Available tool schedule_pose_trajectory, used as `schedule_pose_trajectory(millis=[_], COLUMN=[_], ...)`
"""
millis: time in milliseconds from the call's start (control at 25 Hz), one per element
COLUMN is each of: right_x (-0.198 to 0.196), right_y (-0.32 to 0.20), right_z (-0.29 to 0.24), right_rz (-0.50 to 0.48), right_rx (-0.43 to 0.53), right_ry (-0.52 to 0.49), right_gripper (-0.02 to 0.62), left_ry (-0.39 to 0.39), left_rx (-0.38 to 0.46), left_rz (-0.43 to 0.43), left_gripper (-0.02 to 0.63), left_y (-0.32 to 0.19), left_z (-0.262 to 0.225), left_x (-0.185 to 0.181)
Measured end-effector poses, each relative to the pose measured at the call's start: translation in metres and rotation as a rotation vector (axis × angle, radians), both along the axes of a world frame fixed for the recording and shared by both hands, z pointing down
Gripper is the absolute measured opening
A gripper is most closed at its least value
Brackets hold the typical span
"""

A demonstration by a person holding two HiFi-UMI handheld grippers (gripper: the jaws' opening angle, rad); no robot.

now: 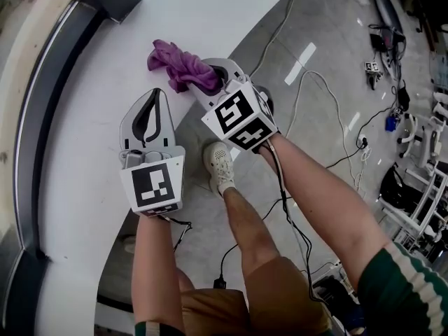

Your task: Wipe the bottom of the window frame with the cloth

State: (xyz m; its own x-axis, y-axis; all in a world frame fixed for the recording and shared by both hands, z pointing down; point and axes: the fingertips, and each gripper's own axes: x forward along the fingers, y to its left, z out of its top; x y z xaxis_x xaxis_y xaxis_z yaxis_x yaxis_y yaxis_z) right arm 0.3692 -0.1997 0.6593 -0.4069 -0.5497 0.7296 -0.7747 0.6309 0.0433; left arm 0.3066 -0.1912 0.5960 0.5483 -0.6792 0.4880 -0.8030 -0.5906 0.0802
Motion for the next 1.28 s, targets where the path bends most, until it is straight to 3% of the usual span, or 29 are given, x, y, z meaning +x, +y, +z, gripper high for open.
schedule_pose_trajectory(millis=[200, 720, 1280], right_x=[0.004, 0.013, -0.027], right_y=[0.016, 0.035, 0.053], right_z=[-0.001, -0.006, -0.009], right_rz=[-0.014, -0.028, -0.106], right_rx=[-0.02, -0.059, -0.068], right_ry=[0.001, -0.001, -0.004], right_gripper=[0.126, 0.126, 0.126], left_ry=[-0.007, -0.035, -0.047], left_rx=[0.015, -0.014, -0.024], left_rz=[0.052, 0.037, 0.019], left_gripper=[0.003, 0.004, 0.005], left_y=[0.016, 0.013, 0.029], left_z=[-0.003, 0.003, -0.01], left_x=[0.004, 0.002, -0.029])
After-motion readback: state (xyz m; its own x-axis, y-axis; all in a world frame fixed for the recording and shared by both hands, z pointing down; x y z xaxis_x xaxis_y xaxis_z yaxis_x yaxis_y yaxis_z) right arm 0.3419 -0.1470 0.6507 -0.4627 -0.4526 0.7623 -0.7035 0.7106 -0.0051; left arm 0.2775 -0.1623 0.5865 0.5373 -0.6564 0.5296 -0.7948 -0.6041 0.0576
